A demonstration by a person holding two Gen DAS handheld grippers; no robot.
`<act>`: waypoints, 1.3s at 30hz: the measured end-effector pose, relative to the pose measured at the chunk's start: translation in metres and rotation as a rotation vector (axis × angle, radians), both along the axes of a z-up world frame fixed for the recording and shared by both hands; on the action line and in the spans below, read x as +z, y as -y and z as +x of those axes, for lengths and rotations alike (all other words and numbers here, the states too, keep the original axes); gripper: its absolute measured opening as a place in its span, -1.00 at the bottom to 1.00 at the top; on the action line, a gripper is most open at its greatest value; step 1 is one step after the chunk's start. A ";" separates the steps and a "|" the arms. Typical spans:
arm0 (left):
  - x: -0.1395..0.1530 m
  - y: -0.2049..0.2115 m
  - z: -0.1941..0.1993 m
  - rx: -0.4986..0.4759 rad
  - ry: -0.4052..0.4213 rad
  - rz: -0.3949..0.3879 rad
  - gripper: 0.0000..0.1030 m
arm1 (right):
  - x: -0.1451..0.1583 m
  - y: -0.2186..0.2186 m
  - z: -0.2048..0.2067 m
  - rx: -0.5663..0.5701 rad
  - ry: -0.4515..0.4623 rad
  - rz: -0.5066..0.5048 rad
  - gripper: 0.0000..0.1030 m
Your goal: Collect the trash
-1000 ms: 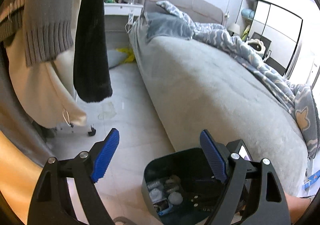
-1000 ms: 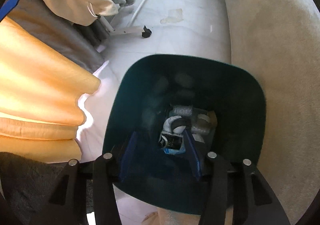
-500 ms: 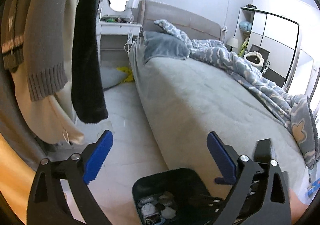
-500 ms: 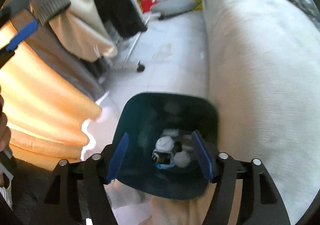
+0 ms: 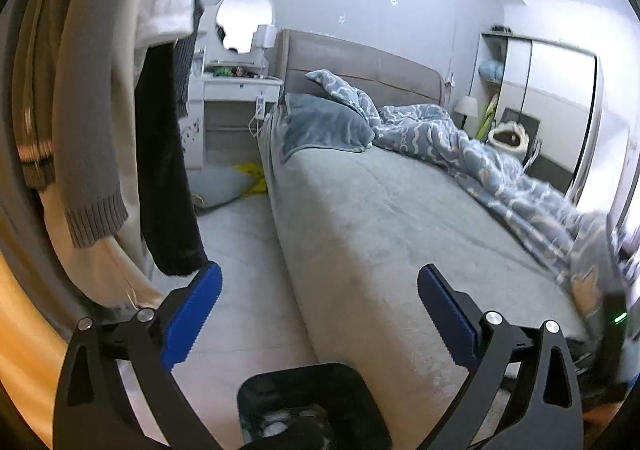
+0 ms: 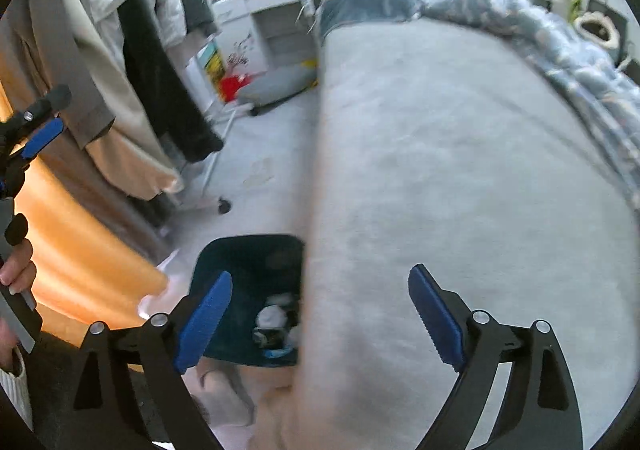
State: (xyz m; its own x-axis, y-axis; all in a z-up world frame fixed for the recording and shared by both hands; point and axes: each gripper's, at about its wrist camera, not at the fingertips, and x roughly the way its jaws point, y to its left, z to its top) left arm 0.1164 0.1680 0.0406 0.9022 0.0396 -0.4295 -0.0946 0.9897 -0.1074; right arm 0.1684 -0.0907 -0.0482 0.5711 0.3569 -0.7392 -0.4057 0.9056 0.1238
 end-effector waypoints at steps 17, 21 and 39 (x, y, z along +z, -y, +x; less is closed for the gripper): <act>-0.001 0.084 -0.058 -0.056 -0.012 0.075 0.94 | 0.087 0.153 -0.105 -0.143 0.503 -0.018 0.93; -0.004 0.095 -0.071 -0.065 0.014 0.051 0.94 | 0.084 0.174 -0.117 -0.137 0.506 -0.004 0.93; -0.024 0.125 -0.085 -0.048 0.014 0.118 0.94 | 0.078 0.209 -0.131 -0.109 0.483 0.123 0.94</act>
State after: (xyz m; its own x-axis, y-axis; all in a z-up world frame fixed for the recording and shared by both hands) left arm 0.0317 0.0431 0.0165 0.9102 0.0459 -0.4117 -0.0464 0.9989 0.0086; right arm 0.0372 -0.3002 0.0295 0.8761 0.3441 -0.3376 -0.3471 0.9363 0.0535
